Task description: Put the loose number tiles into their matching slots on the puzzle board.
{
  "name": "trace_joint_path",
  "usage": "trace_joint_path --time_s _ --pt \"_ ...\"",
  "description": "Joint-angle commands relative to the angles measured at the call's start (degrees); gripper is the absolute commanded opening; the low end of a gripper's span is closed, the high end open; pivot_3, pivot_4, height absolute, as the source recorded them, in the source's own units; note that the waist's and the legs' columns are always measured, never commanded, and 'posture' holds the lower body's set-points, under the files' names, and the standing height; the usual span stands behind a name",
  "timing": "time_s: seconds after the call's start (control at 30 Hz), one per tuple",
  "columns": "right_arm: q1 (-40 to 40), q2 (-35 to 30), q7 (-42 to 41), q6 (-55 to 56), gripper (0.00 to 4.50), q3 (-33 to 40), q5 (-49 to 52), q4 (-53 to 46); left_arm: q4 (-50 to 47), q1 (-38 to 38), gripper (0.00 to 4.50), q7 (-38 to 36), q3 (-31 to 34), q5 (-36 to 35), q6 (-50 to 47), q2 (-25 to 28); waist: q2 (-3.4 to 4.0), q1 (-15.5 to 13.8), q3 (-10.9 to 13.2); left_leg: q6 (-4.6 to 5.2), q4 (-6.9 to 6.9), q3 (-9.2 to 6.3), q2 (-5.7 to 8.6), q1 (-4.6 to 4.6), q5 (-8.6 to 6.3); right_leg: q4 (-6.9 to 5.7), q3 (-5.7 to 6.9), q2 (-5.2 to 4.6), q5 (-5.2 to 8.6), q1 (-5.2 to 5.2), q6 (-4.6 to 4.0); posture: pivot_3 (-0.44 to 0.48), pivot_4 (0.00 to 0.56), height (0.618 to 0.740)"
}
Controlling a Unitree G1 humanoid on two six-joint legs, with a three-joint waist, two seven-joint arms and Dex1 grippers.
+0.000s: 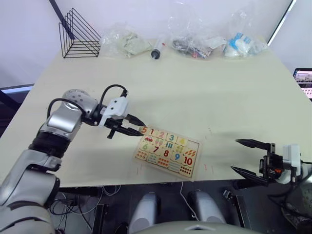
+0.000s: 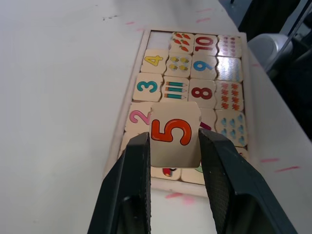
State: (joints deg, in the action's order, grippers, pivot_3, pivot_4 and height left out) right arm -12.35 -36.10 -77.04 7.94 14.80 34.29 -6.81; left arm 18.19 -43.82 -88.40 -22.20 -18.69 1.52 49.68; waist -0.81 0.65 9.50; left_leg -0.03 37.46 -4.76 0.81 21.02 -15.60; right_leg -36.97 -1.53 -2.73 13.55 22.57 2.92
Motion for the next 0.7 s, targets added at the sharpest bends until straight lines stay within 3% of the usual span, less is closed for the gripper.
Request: trace_joint_path --time_s 0.03,0.4,0.7 --pt "-0.15 0.11 0.70 1.17 4.50 1.51 1.09 -2.73 -3.22 -4.18 0.95 1.13 0.30 3.96 -0.21 -3.88 -0.02 -0.25 0.01 0.00 0.08 -0.05 0.01 0.08 0.00 0.02 0.04 -0.01 0.00 0.00 0.01 0.000 0.150 0.740" --pt "-0.81 -0.14 2.19 1.11 4.50 1.97 1.19 -4.12 -14.47 -8.47 0.95 3.09 -1.58 10.70 -12.55 -10.05 -0.03 0.19 0.02 0.00 0.08 -0.02 0.00 0.07 0.00 0.03 0.01 0.01 -0.01 0.01 0.02 0.000 0.150 0.740" --pt "-0.50 -0.32 2.43 1.39 4.50 1.90 1.12 -3.43 -23.27 -10.63 0.95 6.25 -7.05 16.60 -25.74 -14.94 -0.04 0.14 0.02 0.00 0.08 -0.03 0.01 0.07 0.00 0.03 0.00 0.00 -0.01 0.00 0.03 0.000 0.150 0.740"
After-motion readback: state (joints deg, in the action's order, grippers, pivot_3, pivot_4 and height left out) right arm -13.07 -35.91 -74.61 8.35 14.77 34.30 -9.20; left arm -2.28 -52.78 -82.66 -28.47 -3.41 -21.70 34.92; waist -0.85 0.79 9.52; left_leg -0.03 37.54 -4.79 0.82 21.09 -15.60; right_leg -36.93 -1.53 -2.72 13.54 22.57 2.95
